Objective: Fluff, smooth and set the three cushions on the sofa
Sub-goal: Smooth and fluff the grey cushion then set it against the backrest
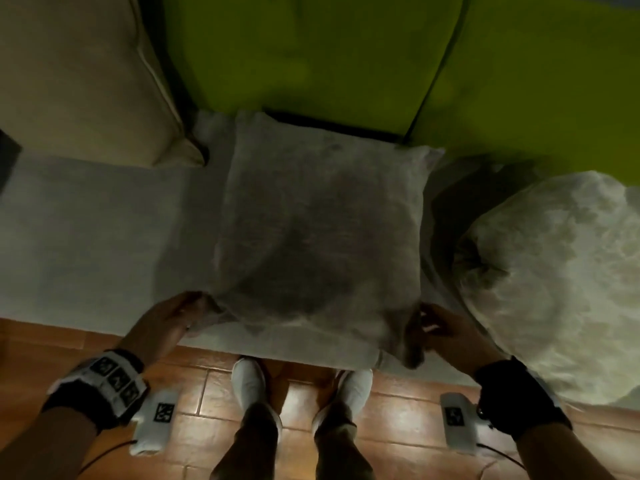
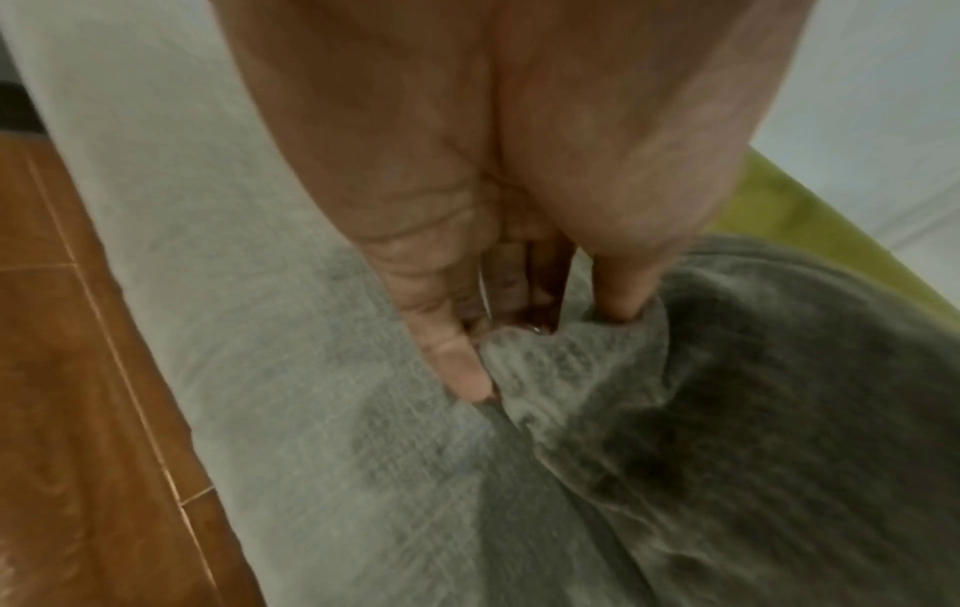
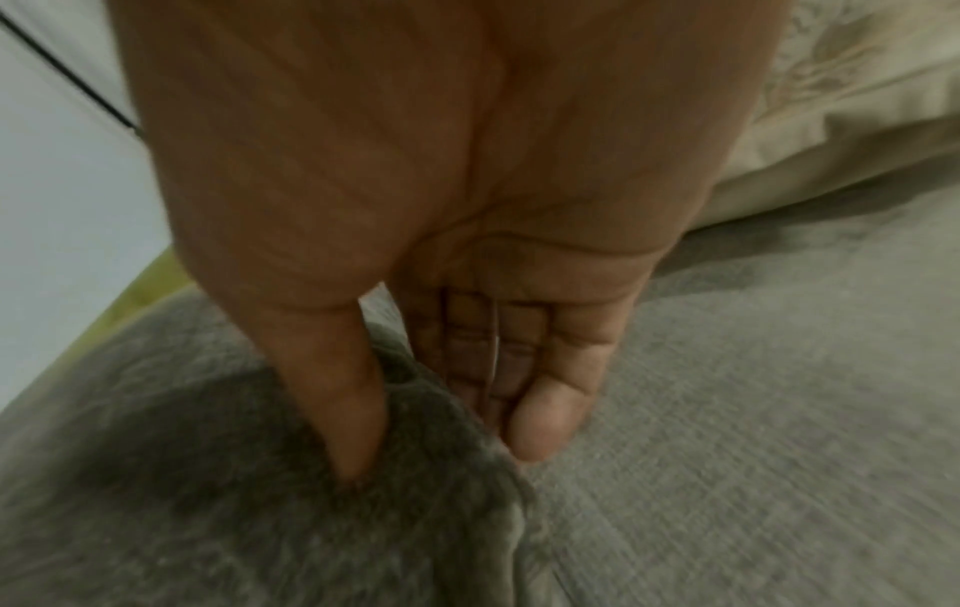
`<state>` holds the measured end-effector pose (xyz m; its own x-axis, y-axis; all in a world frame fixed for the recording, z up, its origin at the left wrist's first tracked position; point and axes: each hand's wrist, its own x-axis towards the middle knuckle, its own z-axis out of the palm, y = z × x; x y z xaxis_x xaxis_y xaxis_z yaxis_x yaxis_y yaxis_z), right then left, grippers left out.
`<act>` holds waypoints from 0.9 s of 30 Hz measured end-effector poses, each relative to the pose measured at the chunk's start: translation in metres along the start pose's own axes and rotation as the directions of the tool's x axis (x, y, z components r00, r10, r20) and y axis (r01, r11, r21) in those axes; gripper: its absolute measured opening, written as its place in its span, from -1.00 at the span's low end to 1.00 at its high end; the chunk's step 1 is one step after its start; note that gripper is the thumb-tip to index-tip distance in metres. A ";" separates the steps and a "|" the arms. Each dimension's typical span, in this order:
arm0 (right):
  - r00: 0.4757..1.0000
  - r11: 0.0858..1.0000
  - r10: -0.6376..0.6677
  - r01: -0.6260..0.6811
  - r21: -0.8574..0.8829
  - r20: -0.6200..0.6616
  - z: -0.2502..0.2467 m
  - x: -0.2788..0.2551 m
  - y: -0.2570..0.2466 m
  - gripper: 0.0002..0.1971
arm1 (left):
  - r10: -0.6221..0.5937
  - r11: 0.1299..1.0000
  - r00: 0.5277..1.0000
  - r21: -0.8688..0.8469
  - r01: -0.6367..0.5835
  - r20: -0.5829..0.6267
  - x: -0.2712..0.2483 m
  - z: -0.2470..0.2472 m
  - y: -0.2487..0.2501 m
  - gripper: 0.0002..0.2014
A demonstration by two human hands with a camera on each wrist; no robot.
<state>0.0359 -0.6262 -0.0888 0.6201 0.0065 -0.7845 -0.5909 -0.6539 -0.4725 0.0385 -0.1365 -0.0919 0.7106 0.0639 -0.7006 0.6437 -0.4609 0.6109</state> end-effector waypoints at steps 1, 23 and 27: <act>1.000 0.999 -0.021 0.022 -0.039 0.019 -0.002 -0.001 0.003 -0.48 | -0.016 0.999 1.000 -0.051 0.016 -0.001 -0.004 0.002 0.002 -0.59; 0.822 0.620 -0.564 0.483 -0.618 0.076 -0.030 0.029 -0.115 -0.28 | 0.333 0.689 0.942 0.671 -0.274 0.043 0.016 0.070 0.140 -0.18; 0.915 0.696 -0.385 0.374 -0.613 0.122 -0.023 0.066 -0.096 -0.23 | 0.172 0.718 0.981 0.671 -0.188 0.091 0.033 0.081 0.124 -0.15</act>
<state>0.1453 -0.5809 -0.0861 0.7317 0.3500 -0.5850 0.1374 -0.9162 -0.3763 0.1182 -0.2635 -0.0691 0.7822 -0.0969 -0.6154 0.1380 -0.9363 0.3229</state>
